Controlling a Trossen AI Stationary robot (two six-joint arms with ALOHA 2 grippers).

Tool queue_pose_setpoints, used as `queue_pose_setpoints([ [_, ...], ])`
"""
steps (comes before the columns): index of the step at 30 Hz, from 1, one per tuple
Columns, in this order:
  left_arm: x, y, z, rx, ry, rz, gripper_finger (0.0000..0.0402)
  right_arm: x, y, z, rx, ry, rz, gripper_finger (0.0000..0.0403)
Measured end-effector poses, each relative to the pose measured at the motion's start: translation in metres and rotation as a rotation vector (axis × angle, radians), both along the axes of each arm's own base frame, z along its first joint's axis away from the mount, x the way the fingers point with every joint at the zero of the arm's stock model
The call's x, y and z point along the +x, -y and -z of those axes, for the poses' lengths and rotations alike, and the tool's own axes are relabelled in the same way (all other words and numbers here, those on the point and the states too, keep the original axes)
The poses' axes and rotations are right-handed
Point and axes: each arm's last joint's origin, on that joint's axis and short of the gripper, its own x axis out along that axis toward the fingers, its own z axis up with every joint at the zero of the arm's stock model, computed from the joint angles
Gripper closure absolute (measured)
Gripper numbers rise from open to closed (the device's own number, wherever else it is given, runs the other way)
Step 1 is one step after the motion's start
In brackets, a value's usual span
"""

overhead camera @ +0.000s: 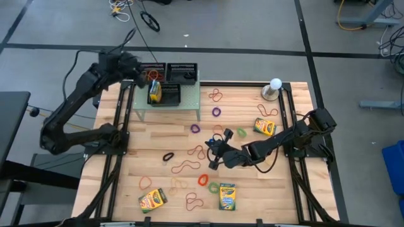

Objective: Pick & Place Office Desk Supplies
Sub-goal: Put the green spring keychain into the top right black bin on the shelf

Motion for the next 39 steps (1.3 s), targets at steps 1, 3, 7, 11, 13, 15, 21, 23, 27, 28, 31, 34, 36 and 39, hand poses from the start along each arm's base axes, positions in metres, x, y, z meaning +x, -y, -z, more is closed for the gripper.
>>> queue_pose_setpoints([
  [1, -0.001, 0.008, -0.003, 0.016, 0.026, 0.033, 0.0288, 0.000, 0.000, -0.002, 0.004, 0.008, -0.002, 0.0396],
  [3, -0.003, 0.026, -0.006, 0.032, 0.082, 0.106, 0.0317, -0.001, 0.000, -0.007, 0.015, 0.024, -0.009, 0.0396],
  [7, -0.002, 0.056, 0.000, 0.041, 0.193, 0.297, 0.0370, 0.000, 0.006, -0.008, 0.026, 0.010, -0.034, 0.0396],
  [11, 0.007, 0.079, 0.022, 0.048, 0.268, 0.517, 0.0395, 0.002, 0.016, -0.004, 0.044, -0.001, -0.068, 0.0399],
  [13, 0.014, 0.089, 0.035, 0.053, 0.305, 0.615, 0.0394, -0.001, 0.022, 0.004, 0.068, 0.012, -0.090, 0.0400],
  [15, 0.021, 0.097, 0.048, 0.057, 0.340, 0.697, 0.0390, -0.003, 0.026, 0.008, 0.085, 0.058, -0.117, 0.0400],
  [21, 0.049, 0.118, 0.072, -0.070, 0.482, 0.853, 0.0376, -0.015, 0.030, 0.020, 0.127, 0.129, -0.140, 0.0399],
  [23, 0.060, 0.125, 0.082, -0.102, 0.469, 0.884, 0.0376, -0.017, 0.031, 0.018, 0.163, 0.142, -0.123, 0.0394],
  [27, 0.079, 0.144, 0.096, -0.041, 0.459, 0.934, 0.0387, -0.023, 0.032, 0.009, 0.177, 0.123, -0.109, 0.0379],
  [28, 0.083, 0.149, 0.098, -0.014, 0.460, 0.946, 0.0391, -0.025, 0.032, 0.007, 0.177, 0.120, -0.110, 0.0376],
  [31, 0.095, 0.164, 0.102, 0.020, 0.468, 0.967, 0.0396, -0.031, 0.033, -0.002, 0.194, 0.120, -0.103, 0.0369],
  [34, 0.106, 0.179, 0.108, 0.033, 0.458, 0.986, 0.0395, -0.038, 0.035, -0.008, 0.243, 0.110, -0.075, 0.0362],
  [36, 0.113, 0.188, 0.116, 0.032, 0.440, 0.978, 0.0391, -0.042, 0.037, -0.011, 0.270, 0.097, -0.056, 0.0355],
  [39, 0.125, 0.198, 0.132, 0.016, 0.390, 0.920, 0.0388, -0.047, 0.038, -0.009, 0.304, 0.067, -0.018, 0.0335],
])
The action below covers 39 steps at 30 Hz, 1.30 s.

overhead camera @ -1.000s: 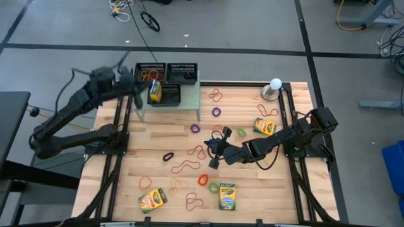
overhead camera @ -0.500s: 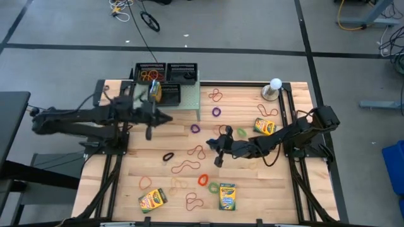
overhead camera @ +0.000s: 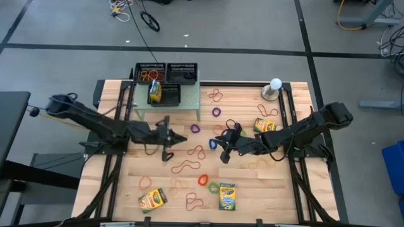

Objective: Pick & Place Office Desk Supplies
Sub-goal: Put the green spring keychain into the top right black bin on the shelf

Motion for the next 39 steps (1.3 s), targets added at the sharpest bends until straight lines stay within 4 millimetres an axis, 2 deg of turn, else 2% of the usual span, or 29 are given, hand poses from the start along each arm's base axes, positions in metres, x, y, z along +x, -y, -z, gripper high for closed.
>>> queue_pose_setpoints([
  [4, 0.020, 0.011, 0.025, -0.022, -0.026, -0.069, 0.0391, -0.007, 0.002, 0.010, 0.033, -0.102, 0.040, 0.0297],
  [7, 0.034, 0.017, 0.041, -0.032, 0.007, -0.058, 0.0392, -0.014, 0.004, 0.017, 0.050, -0.234, 0.087, 0.0266],
  [11, 0.050, 0.021, 0.059, -0.049, 0.073, -0.038, 0.0391, -0.025, 0.010, 0.014, 0.080, -0.436, 0.171, 0.0238],
  [15, 0.060, 0.022, 0.071, -0.052, 0.117, -0.041, 0.0391, -0.039, 0.027, 0.018, 0.169, -0.581, 0.356, 0.0222],
  [19, 0.068, 0.020, 0.080, -0.046, 0.106, -0.052, 0.0391, -0.048, 0.049, 0.029, 0.292, -0.634, 0.519, 0.0213],
  [25, 0.072, 0.020, 0.082, -0.037, 0.099, -0.058, 0.0391, -0.056, 0.078, 0.046, 0.372, -0.637, 0.619, 0.0213],
  [30, 0.072, 0.021, 0.082, -0.036, 0.094, -0.046, 0.0391, -0.056, 0.091, 0.054, 0.418, -0.624, 0.584, 0.0223],
  [34, 0.072, 0.021, 0.083, -0.040, 0.091, -0.034, 0.0390, -0.058, 0.096, 0.062, 0.467, -0.609, 0.551, 0.0251],
  [39, 0.072, 0.021, 0.083, -0.054, 0.091, -0.037, 0.0390, -0.063, 0.096, 0.068, 0.465, -0.634, 0.545, 0.0306],
])
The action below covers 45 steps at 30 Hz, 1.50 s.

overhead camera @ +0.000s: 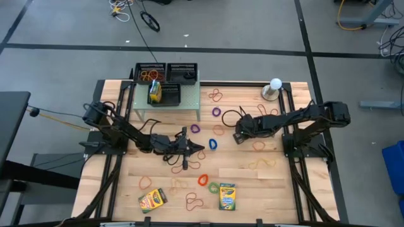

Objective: Pick & Place Office Desk Supplies
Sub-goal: Put the green spring keychain into the top right black bin on the shelf

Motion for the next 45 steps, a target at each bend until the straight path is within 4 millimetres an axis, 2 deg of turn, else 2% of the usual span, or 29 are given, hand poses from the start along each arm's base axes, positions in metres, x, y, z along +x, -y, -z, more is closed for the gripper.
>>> queue_pose_setpoints([
  [6, -0.001, -0.002, -0.002, 0.007, -0.015, -0.065, 0.0390, 0.003, -0.004, -0.003, -0.011, 0.019, -0.060, 0.0367],
  [12, -0.021, -0.009, -0.004, -0.001, -0.007, -0.116, 0.0390, 0.006, -0.014, -0.019, -0.057, 0.099, -0.108, 0.0373],
  [17, -0.041, -0.020, -0.001, -0.027, 0.035, -0.169, 0.0390, 0.022, -0.016, -0.056, -0.148, 0.199, -0.177, 0.0371],
  [23, -0.048, -0.031, 0.003, -0.046, 0.055, -0.201, 0.0390, 0.047, -0.003, -0.112, -0.308, 0.292, -0.239, 0.0371],
  [27, -0.046, -0.034, 0.001, -0.056, 0.067, -0.196, 0.0390, 0.063, 0.015, -0.151, -0.435, 0.340, -0.253, 0.0371],
  [31, -0.046, -0.035, 0.000, -0.061, 0.076, -0.181, 0.0390, 0.082, 0.044, -0.190, -0.588, 0.408, -0.267, 0.0371],
  [34, -0.045, -0.035, -0.001, -0.064, 0.085, -0.182, 0.0390, 0.101, 0.067, -0.207, -0.691, 0.405, -0.295, 0.0371],
  [39, -0.043, -0.035, -0.002, -0.058, 0.087, -0.175, 0.0390, 0.138, 0.110, -0.216, -0.786, 0.370, -0.356, 0.0371],
  [45, -0.043, -0.034, 0.000, -0.049, 0.069, -0.160, 0.0390, 0.173, 0.155, -0.202, -0.803, 0.354, -0.419, 0.0371],
])
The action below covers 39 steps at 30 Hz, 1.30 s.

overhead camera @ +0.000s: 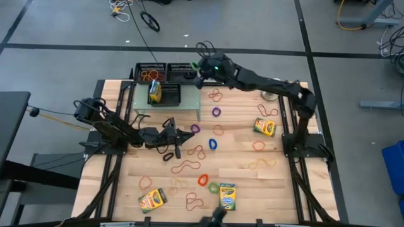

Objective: Pick & Place Office Desk Supplies
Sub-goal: Put the green spring keychain into the top right black bin on the shelf, then put the red rubber band into the top left black bin on the shelf

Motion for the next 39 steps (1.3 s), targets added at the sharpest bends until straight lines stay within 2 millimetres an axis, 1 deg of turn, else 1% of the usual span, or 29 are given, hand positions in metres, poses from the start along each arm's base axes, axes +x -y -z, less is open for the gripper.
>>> queue_pose_setpoints([
  [3, 0.000, 0.000, 0.000, 0.003, 0.000, 0.001, 0.0390, 0.011, 0.014, 0.014, 0.014, -0.011, -0.011, 0.0371],
  [5, 0.000, 0.000, 0.000, 0.003, 0.000, 0.001, 0.0390, 0.017, 0.020, 0.022, 0.011, -0.005, -0.025, 0.0371],
  [8, 0.000, 0.000, 0.000, 0.003, 0.000, 0.001, 0.0390, 0.022, 0.025, 0.029, 0.000, 0.010, -0.057, 0.0371],
  [13, 0.000, 0.001, 0.000, 0.006, -0.001, 0.020, 0.0390, 0.025, 0.028, 0.035, -0.004, 0.004, -0.089, 0.0366],
  [16, 0.000, 0.002, 0.000, 0.007, -0.001, 0.056, 0.0390, 0.028, 0.029, 0.039, 0.000, 0.000, -0.102, 0.0356],
  [19, 0.000, 0.002, 0.000, 0.003, 0.000, 0.057, 0.0390, 0.029, 0.029, 0.044, 0.011, -0.012, -0.112, 0.0345],
  [26, 0.000, 0.002, 0.000, -0.033, 0.008, 0.054, 0.0390, 0.029, 0.029, 0.044, 0.017, -0.001, -0.109, 0.0317],
  [30, 0.001, 0.002, -0.001, -0.018, 0.010, 0.054, 0.0390, 0.030, 0.028, 0.044, 0.017, -0.002, -0.110, 0.0291],
  [34, 0.005, 0.003, -0.005, -0.030, 0.027, 0.057, 0.0390, 0.030, 0.023, 0.041, 0.005, -0.017, -0.115, 0.0265],
  [35, 0.005, 0.003, -0.006, -0.042, 0.033, 0.060, 0.0390, 0.028, 0.021, 0.037, -0.001, -0.024, -0.106, 0.0261],
  [37, 0.007, 0.003, -0.006, -0.071, 0.032, 0.084, 0.0390, 0.020, 0.014, 0.022, -0.015, -0.025, -0.091, 0.0263],
  [39, 0.009, 0.004, -0.006, -0.082, 0.016, 0.104, 0.0390, 0.011, 0.006, 0.006, -0.022, -0.045, -0.100, 0.0277],
])
